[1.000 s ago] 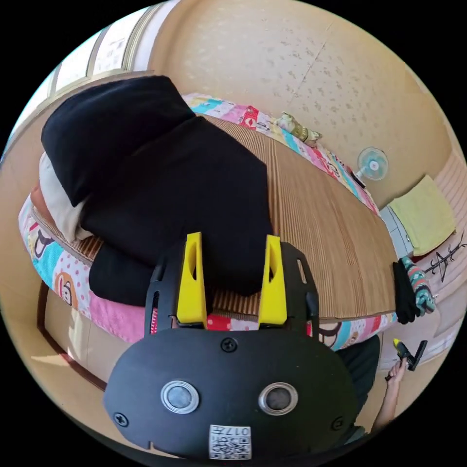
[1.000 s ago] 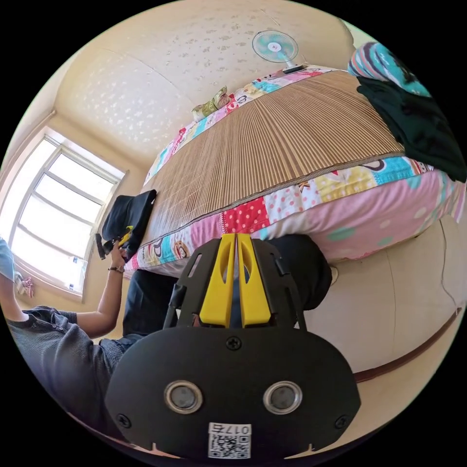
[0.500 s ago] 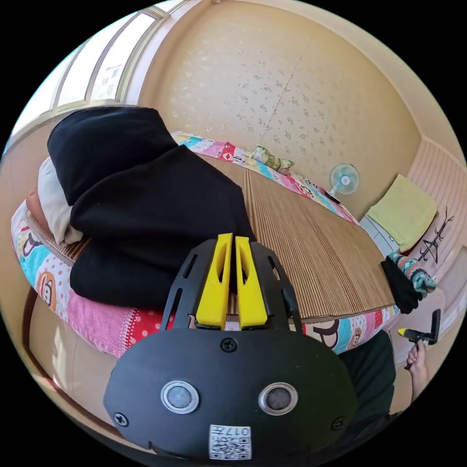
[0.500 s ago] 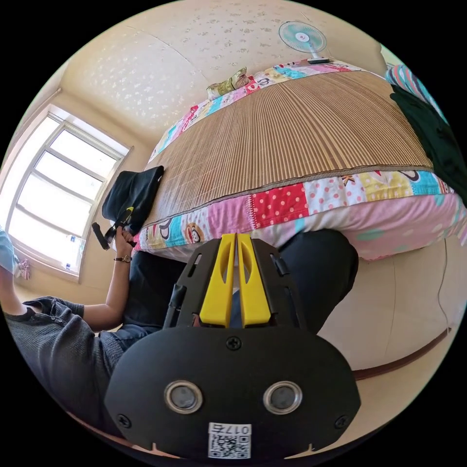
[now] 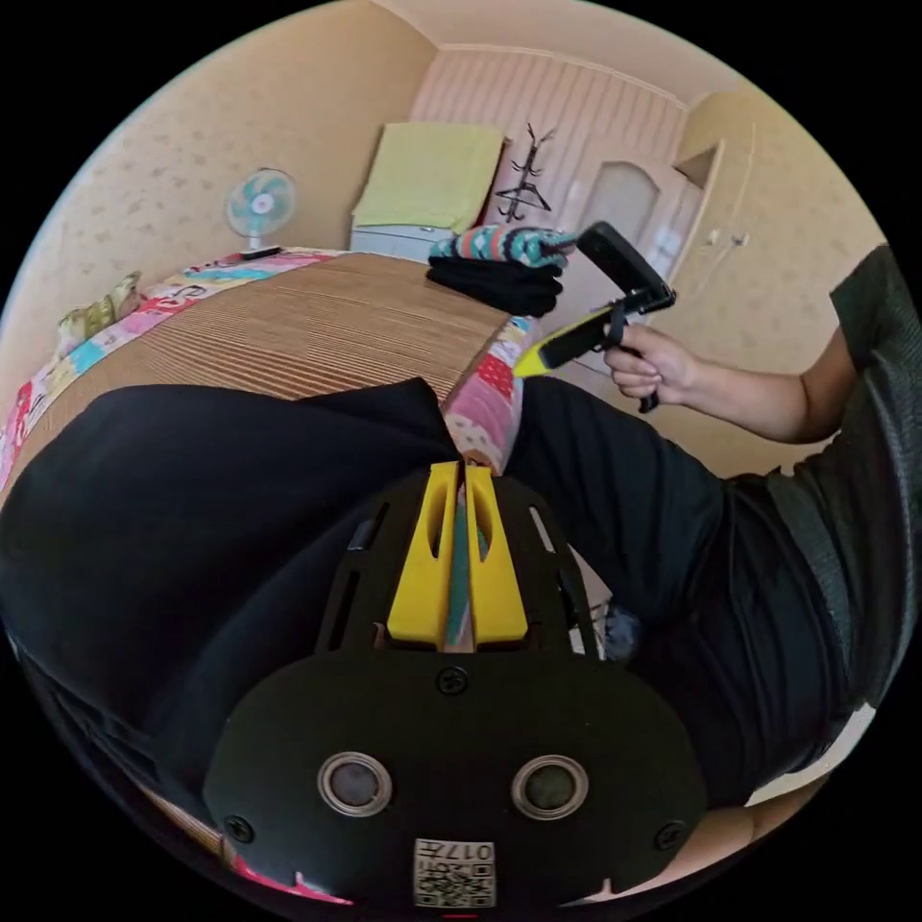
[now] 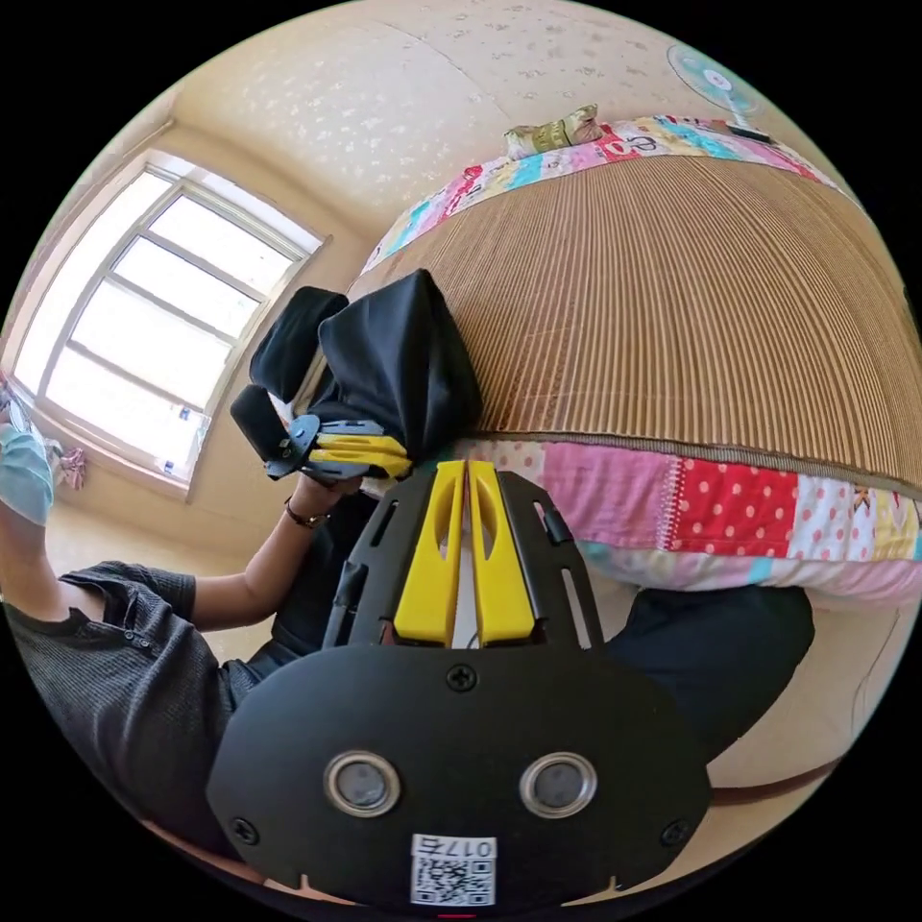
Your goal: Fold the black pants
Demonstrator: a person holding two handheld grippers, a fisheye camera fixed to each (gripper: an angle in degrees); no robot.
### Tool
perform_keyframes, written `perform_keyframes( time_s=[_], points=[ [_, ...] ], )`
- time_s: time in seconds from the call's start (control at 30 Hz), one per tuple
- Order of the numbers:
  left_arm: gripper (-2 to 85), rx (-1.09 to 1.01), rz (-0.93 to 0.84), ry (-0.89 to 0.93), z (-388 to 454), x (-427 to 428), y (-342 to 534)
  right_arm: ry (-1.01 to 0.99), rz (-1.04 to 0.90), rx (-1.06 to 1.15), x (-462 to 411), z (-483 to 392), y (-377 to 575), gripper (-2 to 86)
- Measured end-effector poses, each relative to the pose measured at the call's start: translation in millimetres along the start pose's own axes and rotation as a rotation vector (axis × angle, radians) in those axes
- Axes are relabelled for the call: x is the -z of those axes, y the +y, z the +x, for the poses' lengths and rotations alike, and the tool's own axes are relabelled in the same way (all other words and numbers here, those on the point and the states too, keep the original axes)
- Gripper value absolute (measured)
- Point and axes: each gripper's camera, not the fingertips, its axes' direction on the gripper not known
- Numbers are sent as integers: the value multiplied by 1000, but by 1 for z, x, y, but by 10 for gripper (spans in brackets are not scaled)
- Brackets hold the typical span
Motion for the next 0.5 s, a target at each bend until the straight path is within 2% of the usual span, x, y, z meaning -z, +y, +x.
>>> perform_keyframes(
  time_s=[0.17, 0.3, 0.4, 0.5],
  points=[
    [0, -27, -65, 62, -1, -25, -5, 27, -11, 154, -57, -36, -33, 73],
    [2, 1, -20, 133, -12, -5, -4, 29, -10, 212, -94, -62, -75, 123],
    [5, -30, -10, 98, -5, 4, -7, 43, -72, 266, -144, -88, -118, 158],
    [9, -36, -6, 94, -4, 15, -15, 78, -219, 286, -220, -103, -155, 180]
  ],
)
